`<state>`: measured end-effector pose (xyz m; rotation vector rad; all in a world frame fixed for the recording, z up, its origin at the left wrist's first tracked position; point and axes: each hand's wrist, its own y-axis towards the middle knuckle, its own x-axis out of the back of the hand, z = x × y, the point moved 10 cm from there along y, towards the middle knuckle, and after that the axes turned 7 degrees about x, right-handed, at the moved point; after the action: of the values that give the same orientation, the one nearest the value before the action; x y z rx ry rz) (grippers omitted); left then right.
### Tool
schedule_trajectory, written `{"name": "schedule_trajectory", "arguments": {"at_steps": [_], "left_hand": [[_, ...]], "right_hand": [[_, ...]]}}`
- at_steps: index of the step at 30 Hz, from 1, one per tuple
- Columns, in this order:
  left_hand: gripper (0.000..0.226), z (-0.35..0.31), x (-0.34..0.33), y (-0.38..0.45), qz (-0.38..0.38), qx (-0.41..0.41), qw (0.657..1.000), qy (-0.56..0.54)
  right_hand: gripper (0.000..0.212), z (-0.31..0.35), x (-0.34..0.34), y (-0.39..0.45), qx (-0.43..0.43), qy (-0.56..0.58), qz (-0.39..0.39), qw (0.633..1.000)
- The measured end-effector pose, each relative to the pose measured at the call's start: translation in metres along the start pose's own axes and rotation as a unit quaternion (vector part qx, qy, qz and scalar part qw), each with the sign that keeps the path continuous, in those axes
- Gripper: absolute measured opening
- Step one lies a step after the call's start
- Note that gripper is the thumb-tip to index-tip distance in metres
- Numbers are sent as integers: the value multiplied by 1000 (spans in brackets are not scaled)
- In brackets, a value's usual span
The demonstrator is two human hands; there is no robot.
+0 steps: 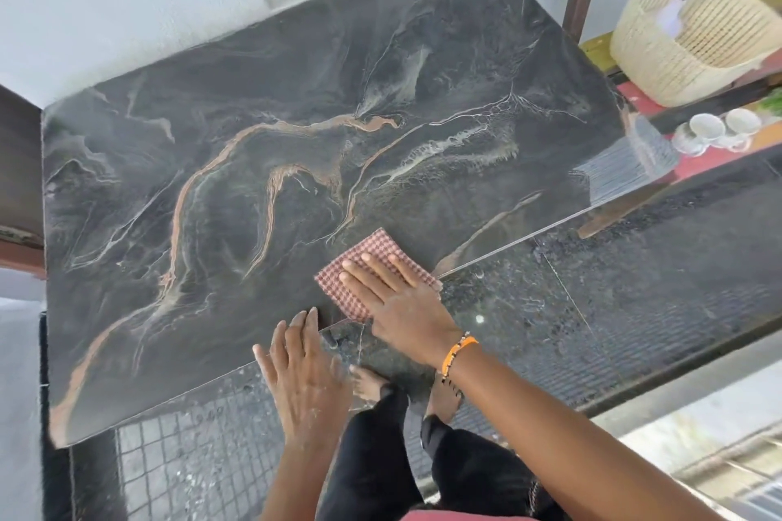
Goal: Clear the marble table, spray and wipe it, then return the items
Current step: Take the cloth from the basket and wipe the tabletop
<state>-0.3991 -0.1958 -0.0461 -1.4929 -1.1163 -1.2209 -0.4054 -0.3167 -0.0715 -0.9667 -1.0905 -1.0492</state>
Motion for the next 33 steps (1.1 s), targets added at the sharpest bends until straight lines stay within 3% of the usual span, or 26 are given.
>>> {"name": "schedule_trajectory", "arguments": {"at_steps": [4,8,13,16,20,28,33], "left_hand": [[75,-19,0,1,-10,-31,999,-16],[76,-55,-5,2,-6,-96,995,-31],[76,-93,-10,0,-5,-153,988,-28],[78,-102,-13,0,-5,-166,986,-28],[80,-103,-16,0,8,-154,987,-43],[105,-96,-12,26,5,-103,994,-26],[117,-111,-14,34,6,-121,993,5]], "right_hand": [[82,-67,7,-41,-59,-26,-19,998],[88,-149,24,-92,-171,-47,-37,984],[75,-254,43,-154,-311,31,-30,950],[68,-288,47,-168,-339,93,-53,935],[59,-267,51,-150,-338,150,-79,926],[61,-80,28,-16,-148,145,-11,978],[54,-99,30,-9,-110,89,-32,989]]}}
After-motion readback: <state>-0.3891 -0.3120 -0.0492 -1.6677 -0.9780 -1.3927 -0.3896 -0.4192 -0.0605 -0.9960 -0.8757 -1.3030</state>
